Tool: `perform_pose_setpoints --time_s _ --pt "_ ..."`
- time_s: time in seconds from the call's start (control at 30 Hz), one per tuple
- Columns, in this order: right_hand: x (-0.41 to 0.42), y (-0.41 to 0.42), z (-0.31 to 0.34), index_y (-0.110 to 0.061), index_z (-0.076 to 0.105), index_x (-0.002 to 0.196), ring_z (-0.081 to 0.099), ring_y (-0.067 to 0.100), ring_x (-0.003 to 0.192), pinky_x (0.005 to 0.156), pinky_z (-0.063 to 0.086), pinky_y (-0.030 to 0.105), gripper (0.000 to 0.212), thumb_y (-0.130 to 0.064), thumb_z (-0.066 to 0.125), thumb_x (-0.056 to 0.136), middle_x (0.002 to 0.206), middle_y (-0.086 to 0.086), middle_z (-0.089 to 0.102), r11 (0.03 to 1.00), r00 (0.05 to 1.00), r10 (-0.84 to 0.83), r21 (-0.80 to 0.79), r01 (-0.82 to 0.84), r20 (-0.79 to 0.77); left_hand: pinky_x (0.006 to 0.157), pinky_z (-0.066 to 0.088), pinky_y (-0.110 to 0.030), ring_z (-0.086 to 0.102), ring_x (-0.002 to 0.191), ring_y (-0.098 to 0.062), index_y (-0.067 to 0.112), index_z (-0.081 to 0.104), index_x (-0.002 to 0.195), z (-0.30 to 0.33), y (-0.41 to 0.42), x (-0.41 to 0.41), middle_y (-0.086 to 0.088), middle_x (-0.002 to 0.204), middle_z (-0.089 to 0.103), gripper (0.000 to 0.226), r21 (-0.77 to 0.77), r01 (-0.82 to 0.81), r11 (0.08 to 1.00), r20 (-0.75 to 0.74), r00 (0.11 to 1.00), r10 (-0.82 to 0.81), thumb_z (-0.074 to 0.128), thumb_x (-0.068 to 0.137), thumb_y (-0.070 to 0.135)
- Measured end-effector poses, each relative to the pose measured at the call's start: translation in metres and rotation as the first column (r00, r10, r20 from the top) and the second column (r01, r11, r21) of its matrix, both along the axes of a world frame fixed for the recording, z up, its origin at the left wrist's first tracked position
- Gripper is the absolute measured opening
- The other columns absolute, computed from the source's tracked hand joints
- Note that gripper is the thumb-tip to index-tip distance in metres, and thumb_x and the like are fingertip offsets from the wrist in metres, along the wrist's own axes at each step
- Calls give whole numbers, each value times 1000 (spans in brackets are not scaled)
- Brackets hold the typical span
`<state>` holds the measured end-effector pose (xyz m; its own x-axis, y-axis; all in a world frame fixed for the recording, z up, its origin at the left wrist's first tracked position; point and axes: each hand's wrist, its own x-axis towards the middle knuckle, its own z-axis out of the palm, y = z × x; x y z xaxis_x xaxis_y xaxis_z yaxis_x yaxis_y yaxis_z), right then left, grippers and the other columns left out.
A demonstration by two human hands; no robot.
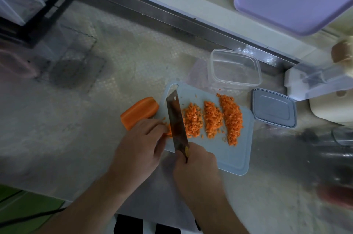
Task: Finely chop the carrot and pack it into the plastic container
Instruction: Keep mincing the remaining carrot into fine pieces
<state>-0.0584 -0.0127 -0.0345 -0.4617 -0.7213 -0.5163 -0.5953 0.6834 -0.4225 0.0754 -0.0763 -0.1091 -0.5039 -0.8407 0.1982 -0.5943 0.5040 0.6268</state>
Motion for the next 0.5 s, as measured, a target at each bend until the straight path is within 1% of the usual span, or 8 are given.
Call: perform_pose_setpoints --time_s 0.07,0.1,0.2,0.27,0.33,0.4,0.47,0.5 --pt "3 -2 -3 -23 58 87 61 20 74 61 51 36 18 -31 47 98 81 -3 62 1000 1000 -3 28 3 -4 94 40 -17 62 103 -16 16 76 103 -2 0 -1 6 104 69 16 -6 9 1000 -22 1000 -9 80 88 10" --pt "4 -3 -4 -23 57 88 60 20 75 62 50 35 16 -31 47 98 82 -3 61 999 1000 2 50 -2 -10 93 41 -17 62 102 -15 16 77 101 -2 1 -1 6 102 69 15 -9 11 1000 -31 999 -11 79 88 10" --pt "7 -5 -5 -23 52 87 52 14 70 56 39 29 12 -28 47 97 83 -4 56 992 999 30 121 -26 -30 90 45 -22 63 99 -17 15 78 98 -4 1 -1 5 99 70 15 -9 4 1000 -39 999 -4 79 87 6" --pt "10 -8 -3 -23 50 87 50 13 70 55 36 28 11 -26 47 96 84 -4 54 991 1000 6 131 -4 -14 88 49 -28 64 98 -19 15 78 98 -6 0 -1 4 98 70 15 -1 2 1000 -34 999 -2 79 87 3" --pt "13 -9 -3 -23 53 90 53 18 76 60 40 30 9 -26 48 97 86 -3 55 991 1000 -16 135 17 -3 86 51 -31 64 97 -19 16 78 98 -7 -1 -1 4 98 70 14 5 10 1000 -26 1000 -10 76 89 5" --pt "12 -10 -3 -23 55 92 57 20 78 65 48 34 10 -28 49 97 86 -2 57 993 999 -32 111 30 22 84 52 -32 65 96 -19 17 78 98 -5 -2 -1 5 97 70 16 14 8 1000 -16 1000 -8 76 89 5" --pt "7 -9 -4 -23 57 90 60 20 77 69 54 38 14 -32 50 99 84 -2 59 996 997 -61 62 58 50 82 52 -32 65 94 -19 18 78 97 -3 -3 -3 6 96 70 15 22 -1 1000 -5 1000 1 78 86 7" --pt "4 -8 -4 -24 57 89 59 18 75 68 53 38 16 -34 50 100 83 -2 59 997 997 -67 38 66 44 80 53 -32 65 94 -18 18 78 96 -3 -4 -5 6 95 69 14 24 -7 1000 -2 1000 7 78 86 8"
